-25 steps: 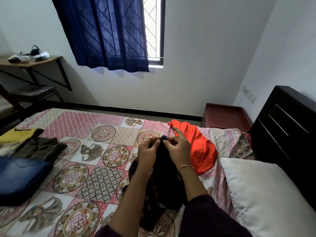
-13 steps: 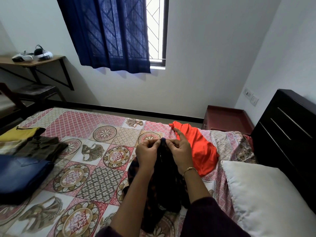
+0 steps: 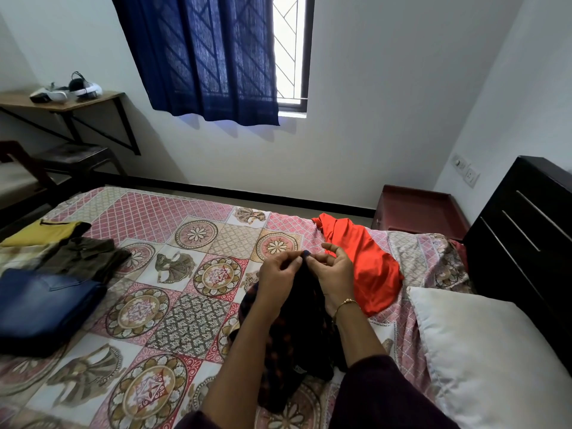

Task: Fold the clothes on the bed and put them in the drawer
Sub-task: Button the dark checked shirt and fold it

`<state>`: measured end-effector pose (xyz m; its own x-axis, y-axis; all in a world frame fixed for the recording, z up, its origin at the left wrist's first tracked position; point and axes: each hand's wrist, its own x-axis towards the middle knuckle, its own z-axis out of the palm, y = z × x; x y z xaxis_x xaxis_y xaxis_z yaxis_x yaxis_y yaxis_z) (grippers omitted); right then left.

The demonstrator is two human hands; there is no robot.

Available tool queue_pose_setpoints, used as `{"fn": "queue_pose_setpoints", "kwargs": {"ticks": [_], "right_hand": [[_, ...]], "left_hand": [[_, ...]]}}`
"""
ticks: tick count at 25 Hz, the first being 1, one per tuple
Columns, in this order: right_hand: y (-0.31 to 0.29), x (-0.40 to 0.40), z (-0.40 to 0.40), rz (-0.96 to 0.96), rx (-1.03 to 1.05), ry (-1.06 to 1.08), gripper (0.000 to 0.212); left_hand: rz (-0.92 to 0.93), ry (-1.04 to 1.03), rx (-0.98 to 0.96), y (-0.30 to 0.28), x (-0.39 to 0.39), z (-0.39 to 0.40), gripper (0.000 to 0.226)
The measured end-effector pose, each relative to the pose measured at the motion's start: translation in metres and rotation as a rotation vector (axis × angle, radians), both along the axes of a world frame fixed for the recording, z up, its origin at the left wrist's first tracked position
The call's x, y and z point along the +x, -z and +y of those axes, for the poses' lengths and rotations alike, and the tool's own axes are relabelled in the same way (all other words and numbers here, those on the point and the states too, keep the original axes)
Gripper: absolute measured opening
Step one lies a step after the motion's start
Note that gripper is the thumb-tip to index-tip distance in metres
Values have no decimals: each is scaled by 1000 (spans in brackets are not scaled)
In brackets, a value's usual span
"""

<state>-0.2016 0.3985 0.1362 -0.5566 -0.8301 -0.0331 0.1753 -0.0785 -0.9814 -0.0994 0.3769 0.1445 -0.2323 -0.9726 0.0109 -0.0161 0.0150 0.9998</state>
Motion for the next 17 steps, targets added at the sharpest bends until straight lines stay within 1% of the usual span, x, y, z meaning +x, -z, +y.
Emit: {"fn": "queue_pose_setpoints", "kwargs": {"ticks": [2,3,6,8,9,13,14,17], "right_hand": [[1,3,-1,54,27,57,36],[2,4,-2,92,42,71,36],[1,11,-4,232,62,95,36],[0,13,-4,251,66,92,35],[0,13,-3,238,73,84,35],[3,12,2,118,102,52,30],[3,13,3,134,98,53,30],[0,21,5,249,63,71,32]], "left_hand": [[-188,34,-142,6,1,-2,24],[-278,-7,-213,8,1,-2,26],[-477,-230,-419,12,-4,7,24],[-576,-297,-474,16,-9,14,25],[-580,-296,-458,17,-10,15,25],[-457,-220,-395,18,-4,8,25],[-449,-233,-402,19,-2,8,23],[-423,-364,-415,19,-2,16,16]]}}
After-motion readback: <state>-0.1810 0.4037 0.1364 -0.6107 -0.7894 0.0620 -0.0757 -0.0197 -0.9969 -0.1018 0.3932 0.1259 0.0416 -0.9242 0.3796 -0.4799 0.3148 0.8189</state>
